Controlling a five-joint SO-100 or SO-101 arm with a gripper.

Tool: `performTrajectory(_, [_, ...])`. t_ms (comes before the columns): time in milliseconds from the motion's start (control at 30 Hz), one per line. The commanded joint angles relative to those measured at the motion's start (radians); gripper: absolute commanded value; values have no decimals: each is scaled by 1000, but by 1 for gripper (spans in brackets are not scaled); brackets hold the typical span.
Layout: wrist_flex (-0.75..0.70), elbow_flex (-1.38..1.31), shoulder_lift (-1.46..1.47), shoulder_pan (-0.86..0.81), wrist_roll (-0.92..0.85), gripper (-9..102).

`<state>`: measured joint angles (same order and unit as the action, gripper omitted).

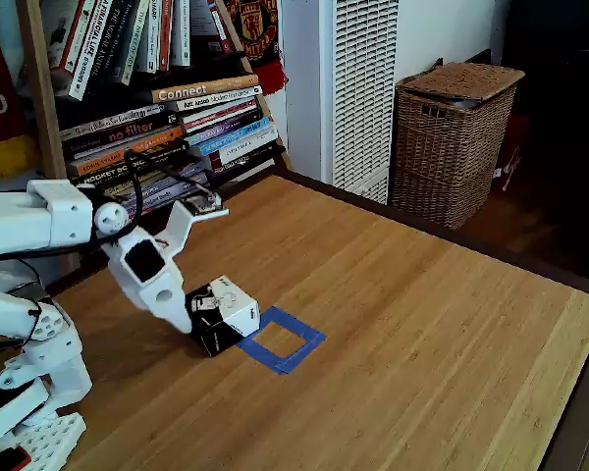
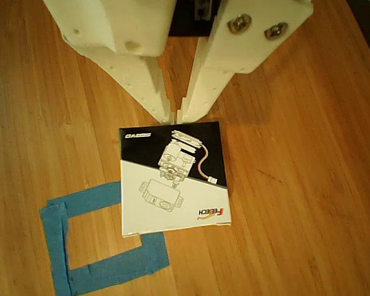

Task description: Push the box on top of the target

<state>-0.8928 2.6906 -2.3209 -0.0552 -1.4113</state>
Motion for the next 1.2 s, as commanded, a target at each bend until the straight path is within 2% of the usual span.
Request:
performTrajectory(0, [-21, -61, 17, -5, 17, 0])
performTrajectory(200, [-49, -120, 83, -14, 74, 0])
performTrajectory(800, [67, -221, 290, -6, 178, 0])
performTrajectory(1167, [26, -232, 264, -143, -2, 0])
